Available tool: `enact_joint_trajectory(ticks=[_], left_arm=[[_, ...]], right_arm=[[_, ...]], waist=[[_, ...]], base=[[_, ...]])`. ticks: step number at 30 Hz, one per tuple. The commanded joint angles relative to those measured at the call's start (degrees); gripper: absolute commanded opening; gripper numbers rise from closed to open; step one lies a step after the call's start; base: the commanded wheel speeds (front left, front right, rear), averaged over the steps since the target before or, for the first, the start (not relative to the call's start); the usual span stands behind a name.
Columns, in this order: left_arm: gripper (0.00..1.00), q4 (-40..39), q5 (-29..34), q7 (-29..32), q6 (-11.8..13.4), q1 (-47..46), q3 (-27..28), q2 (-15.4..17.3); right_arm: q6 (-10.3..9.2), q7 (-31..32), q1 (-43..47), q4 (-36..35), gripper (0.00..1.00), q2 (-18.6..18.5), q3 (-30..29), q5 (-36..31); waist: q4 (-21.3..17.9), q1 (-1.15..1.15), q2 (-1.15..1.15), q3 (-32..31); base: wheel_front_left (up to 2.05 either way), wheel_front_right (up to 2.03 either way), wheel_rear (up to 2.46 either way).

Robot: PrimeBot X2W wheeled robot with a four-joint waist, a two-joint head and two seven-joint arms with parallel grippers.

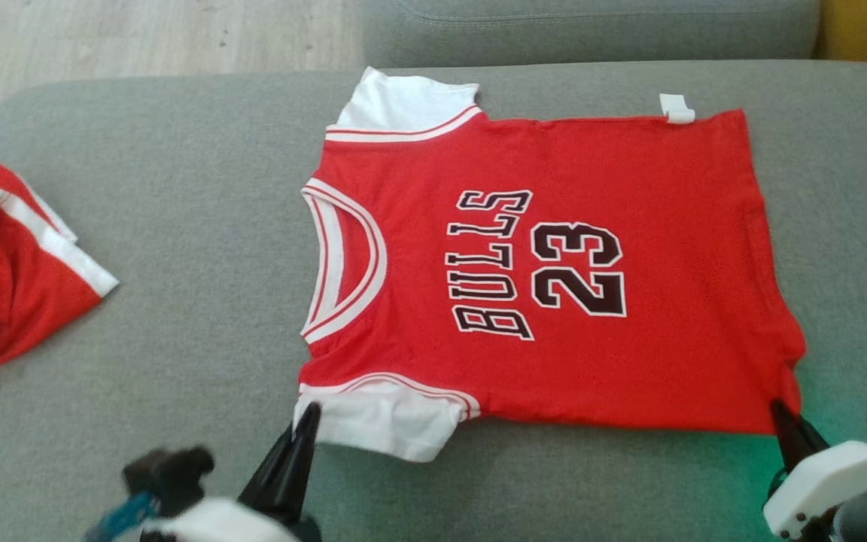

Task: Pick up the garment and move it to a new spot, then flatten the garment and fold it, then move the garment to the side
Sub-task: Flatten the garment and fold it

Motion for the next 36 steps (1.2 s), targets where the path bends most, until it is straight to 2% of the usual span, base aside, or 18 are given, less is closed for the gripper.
enact_joint_trajectory(ticks=[1, 8, 16, 27, 35, 36], left_arm=[[0.0, -0.7, -0.1, 0.5, -0.6, -4.7, 1.4, -0.2], [0.0, 7.1, 0.7, 5.2, -3.0, -15.9, -0.8, -0.9], [0.0, 19.1, 0.4, 9.6, -3.9, -29.8, -0.8, -3.1], [0.0, 33.8, 1.7, 2.8, -4.5, -39.9, 1.2, -6.7], [0.0, 41.6, 2.5, -2.9, -5.8, -45.6, 1.8, -8.7], [0.0, 42.4, 2.5, -3.4, -5.9, -46.1, 1.9, -8.8]], right_arm=[[0.43, 0.1, -3.1, -1.5, 0.0, -0.6, 0.9, 0.0], [0.43, 1.9, -8.6, 2.2, 0.0, -0.6, 1.1, -0.1], [0.43, 9.0, -19.6, 10.3, 0.0, -0.6, 1.2, -4.2], [0.43, 7.4, -33.0, 24.0, 0.0, -0.6, -2.2, -5.5], [0.43, 1.9, -41.6, 35.4, 0.0, -0.6, -3.8, -7.1], [0.43, 0.9, -42.5, 36.6, 0.33, -0.6, -3.8, -6.9]], waist=[[0.4, 0.0, -0.01, -0.1], [0.4, 0.0, -0.01, -0.7], [-0.9, 0.0, -0.01, -0.4], [-1.9, 0.0, -0.01, 1.2], [-2.1, 0.0, -0.01, 3.5], [-2.2, 0.0, -0.01, 3.7]], base=[[0.0, 0.0, 0.0], [0.0, 0.0, 0.0], [0.0, 0.0, 0.0], [0.0, 0.0, 0.0], [0.0, 0.0, 0.0], [0.0, 0.0, 0.0]])
